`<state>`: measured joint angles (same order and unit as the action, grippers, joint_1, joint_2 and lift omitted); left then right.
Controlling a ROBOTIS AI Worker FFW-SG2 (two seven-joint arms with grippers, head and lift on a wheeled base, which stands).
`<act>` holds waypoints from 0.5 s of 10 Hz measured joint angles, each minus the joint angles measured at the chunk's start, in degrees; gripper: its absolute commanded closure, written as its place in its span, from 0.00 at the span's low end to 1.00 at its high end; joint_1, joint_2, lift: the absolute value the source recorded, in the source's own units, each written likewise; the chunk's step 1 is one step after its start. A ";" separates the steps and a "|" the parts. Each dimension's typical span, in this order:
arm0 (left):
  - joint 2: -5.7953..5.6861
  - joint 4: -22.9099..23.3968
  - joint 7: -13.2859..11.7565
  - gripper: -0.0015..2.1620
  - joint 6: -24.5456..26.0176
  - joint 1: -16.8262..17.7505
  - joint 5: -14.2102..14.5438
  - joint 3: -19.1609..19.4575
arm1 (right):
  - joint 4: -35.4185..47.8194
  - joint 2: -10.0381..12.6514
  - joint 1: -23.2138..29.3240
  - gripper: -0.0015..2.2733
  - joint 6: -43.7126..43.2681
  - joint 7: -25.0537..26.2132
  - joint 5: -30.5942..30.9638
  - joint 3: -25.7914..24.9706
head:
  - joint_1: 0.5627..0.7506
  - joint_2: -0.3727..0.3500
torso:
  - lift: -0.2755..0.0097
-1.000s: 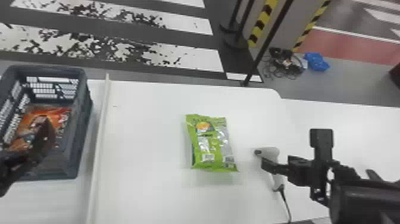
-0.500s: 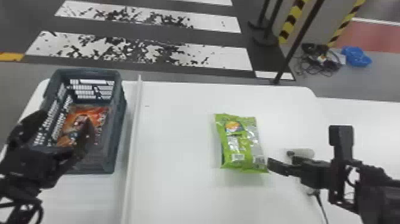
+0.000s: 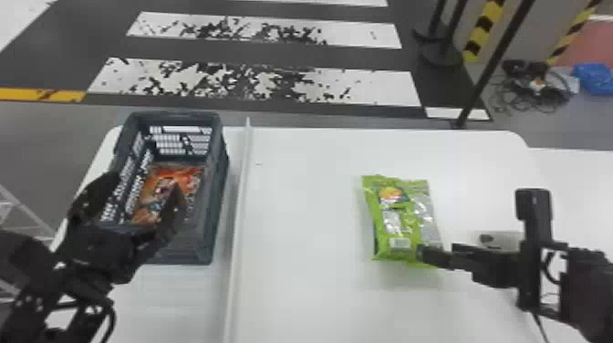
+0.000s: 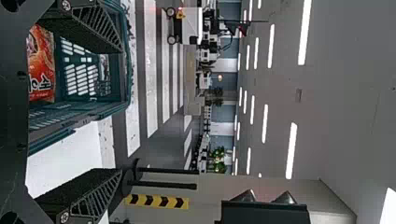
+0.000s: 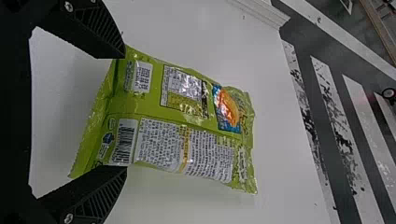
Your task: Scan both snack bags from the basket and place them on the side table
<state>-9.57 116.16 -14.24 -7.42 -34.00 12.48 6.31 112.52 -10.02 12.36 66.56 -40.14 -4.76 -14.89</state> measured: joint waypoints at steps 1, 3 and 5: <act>0.00 -0.11 0.00 0.04 0.00 0.02 0.00 -0.09 | -2.19 0.00 -1.28 0.04 -0.02 -0.50 0.04 0.52 | 0.70 0.49 | 0.70; -0.02 -0.20 0.00 0.04 -0.04 0.07 0.00 -0.21 | -8.20 -0.03 -4.59 0.08 -1.31 -0.92 1.63 1.84 | 0.70 0.49 | 0.70; -0.10 -0.17 0.00 0.04 -0.17 0.08 0.04 -0.17 | -12.94 -0.33 -7.07 0.59 -3.34 -3.22 4.04 2.74 | 0.70 0.49 | 0.70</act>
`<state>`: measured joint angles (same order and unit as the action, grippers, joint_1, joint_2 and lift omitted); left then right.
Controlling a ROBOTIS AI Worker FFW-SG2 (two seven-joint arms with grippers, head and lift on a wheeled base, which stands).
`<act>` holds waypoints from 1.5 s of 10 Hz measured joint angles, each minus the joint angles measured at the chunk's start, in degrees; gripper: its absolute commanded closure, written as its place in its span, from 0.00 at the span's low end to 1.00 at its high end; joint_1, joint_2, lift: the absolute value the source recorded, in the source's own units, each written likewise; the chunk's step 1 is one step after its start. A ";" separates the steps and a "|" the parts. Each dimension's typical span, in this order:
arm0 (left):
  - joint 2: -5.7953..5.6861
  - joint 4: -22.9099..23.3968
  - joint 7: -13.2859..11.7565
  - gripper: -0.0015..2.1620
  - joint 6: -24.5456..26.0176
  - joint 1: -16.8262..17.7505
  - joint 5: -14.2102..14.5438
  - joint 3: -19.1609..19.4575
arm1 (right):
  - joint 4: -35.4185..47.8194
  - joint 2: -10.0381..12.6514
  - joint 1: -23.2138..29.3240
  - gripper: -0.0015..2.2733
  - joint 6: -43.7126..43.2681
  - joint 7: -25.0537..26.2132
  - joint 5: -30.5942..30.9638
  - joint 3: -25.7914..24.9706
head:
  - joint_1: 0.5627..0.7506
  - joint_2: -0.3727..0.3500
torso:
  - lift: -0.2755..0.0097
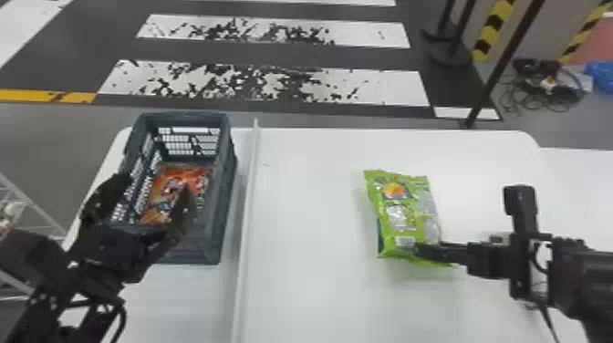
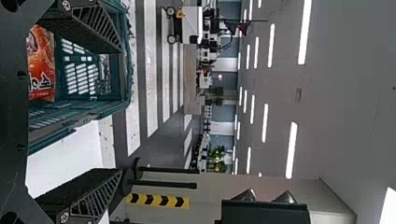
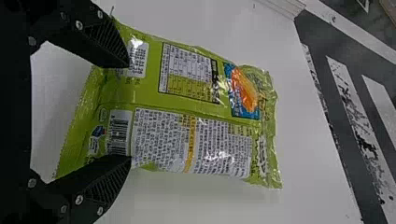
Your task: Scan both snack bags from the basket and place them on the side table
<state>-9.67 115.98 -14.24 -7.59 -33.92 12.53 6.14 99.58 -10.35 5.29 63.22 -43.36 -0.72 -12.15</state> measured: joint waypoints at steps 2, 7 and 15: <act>0.00 -0.01 0.00 0.04 -0.09 0.00 0.00 0.00 | -2.99 -0.10 -0.89 0.99 -1.53 0.66 3.82 1.86 | 0.70 0.48 | 0.70; -0.08 0.32 0.00 0.04 -0.34 -0.37 -0.04 -0.08 | 1.31 0.08 2.18 0.99 -2.08 2.99 8.65 3.45 | 0.70 0.46 | 0.70; -0.32 0.97 -0.09 0.04 -1.18 -1.06 -0.05 -0.08 | 12.92 -1.78 0.98 0.99 4.78 8.34 -2.76 -23.84 | 0.70 0.11 | 0.70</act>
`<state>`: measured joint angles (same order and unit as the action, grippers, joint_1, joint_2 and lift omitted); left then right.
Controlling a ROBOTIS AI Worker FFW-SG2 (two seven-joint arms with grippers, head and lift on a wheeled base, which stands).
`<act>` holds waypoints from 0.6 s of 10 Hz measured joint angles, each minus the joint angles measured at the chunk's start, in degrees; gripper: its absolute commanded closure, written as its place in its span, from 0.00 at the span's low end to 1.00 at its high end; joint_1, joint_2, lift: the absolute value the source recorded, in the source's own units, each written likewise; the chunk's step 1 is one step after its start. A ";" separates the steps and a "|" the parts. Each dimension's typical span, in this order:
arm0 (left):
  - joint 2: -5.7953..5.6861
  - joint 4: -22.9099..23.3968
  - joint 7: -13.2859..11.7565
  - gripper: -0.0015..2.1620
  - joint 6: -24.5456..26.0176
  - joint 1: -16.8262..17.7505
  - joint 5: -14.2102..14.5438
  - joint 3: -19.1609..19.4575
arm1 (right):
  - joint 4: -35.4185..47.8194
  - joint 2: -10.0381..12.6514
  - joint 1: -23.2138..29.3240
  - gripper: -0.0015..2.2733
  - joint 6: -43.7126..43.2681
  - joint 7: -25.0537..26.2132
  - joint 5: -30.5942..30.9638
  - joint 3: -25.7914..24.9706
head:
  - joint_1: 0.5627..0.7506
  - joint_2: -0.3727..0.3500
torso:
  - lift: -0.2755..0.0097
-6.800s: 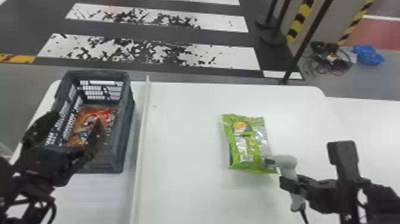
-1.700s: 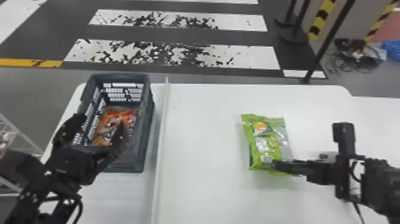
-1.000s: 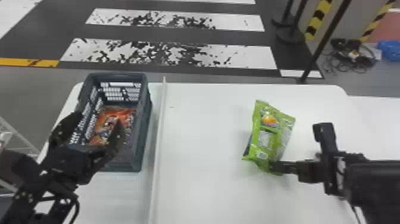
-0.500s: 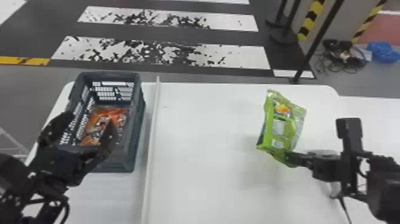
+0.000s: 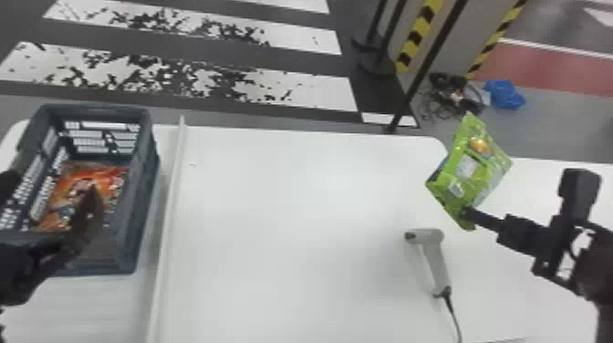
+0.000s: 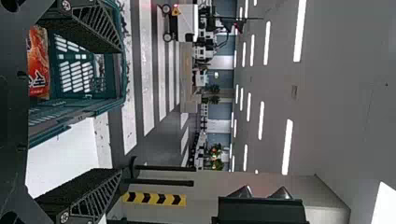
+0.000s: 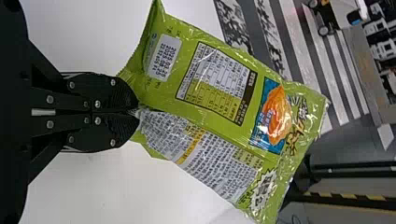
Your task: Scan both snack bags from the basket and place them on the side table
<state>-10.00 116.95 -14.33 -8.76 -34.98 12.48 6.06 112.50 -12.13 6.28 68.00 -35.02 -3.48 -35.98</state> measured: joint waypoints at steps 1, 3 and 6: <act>0.00 0.22 0.00 0.04 -0.20 -0.21 0.00 0.00 | -3.58 -2.40 -1.46 0.99 0.00 1.94 -0.21 -3.02 | 0.70 0.03 | 0.70; 0.05 0.57 0.00 0.04 -1.01 -0.82 0.00 0.19 | -10.51 -5.12 -2.96 0.99 -1.03 6.71 -0.18 -7.11 | 0.70 0.03 | 0.70; 0.31 0.96 -0.28 0.04 -2.54 -1.95 0.00 0.44 | -18.96 -7.55 -3.62 0.99 -1.74 12.10 -0.92 -10.40 | 0.70 0.03 | 0.70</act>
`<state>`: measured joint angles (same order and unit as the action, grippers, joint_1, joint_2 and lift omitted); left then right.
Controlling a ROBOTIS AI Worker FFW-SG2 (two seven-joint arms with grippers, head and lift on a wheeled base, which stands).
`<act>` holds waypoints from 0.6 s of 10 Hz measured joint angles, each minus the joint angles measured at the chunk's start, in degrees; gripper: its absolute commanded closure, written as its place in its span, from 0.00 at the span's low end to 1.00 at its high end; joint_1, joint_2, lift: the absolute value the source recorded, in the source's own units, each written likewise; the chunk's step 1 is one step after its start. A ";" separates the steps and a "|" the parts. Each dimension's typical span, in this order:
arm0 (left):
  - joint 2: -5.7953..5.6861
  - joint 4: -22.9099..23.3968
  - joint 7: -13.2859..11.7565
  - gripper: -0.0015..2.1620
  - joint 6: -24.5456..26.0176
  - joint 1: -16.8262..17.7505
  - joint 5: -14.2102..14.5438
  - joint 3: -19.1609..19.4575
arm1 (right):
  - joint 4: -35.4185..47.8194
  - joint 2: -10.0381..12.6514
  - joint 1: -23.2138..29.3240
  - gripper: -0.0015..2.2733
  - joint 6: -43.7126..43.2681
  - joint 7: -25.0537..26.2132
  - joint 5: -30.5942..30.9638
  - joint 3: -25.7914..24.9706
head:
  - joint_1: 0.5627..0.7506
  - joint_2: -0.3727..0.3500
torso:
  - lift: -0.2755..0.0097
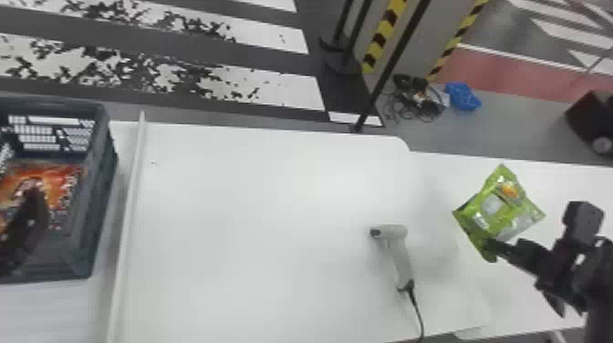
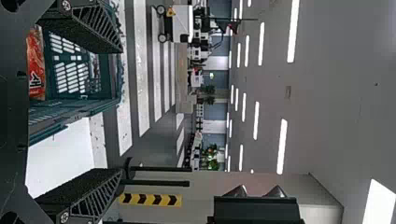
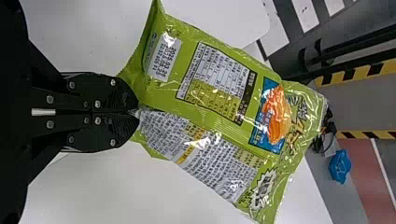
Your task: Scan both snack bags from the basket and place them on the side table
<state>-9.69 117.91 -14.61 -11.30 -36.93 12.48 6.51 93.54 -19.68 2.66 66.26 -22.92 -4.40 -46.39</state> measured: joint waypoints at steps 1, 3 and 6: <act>0.16 0.09 -0.08 0.04 -0.98 -0.45 0.00 0.07 | -2.45 -0.60 -0.13 0.99 -0.47 1.93 -0.02 -0.08 | 0.70 0.03 | 0.70; 0.50 0.09 -0.49 0.04 -2.46 -1.51 -0.01 0.16 | -7.80 -1.14 -0.34 0.79 -6.11 4.54 -0.13 0.16 | 0.70 0.03 | 0.70; 0.60 0.59 -0.54 0.04 -3.14 -2.46 -0.09 0.08 | -13.48 -0.63 -0.37 0.00 -16.78 7.11 -0.77 1.03 | 0.70 0.03 | 0.70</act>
<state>-9.09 118.51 -15.15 -14.44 -39.39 12.39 6.59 80.06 -20.31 2.28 49.48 -15.80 -5.18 -45.36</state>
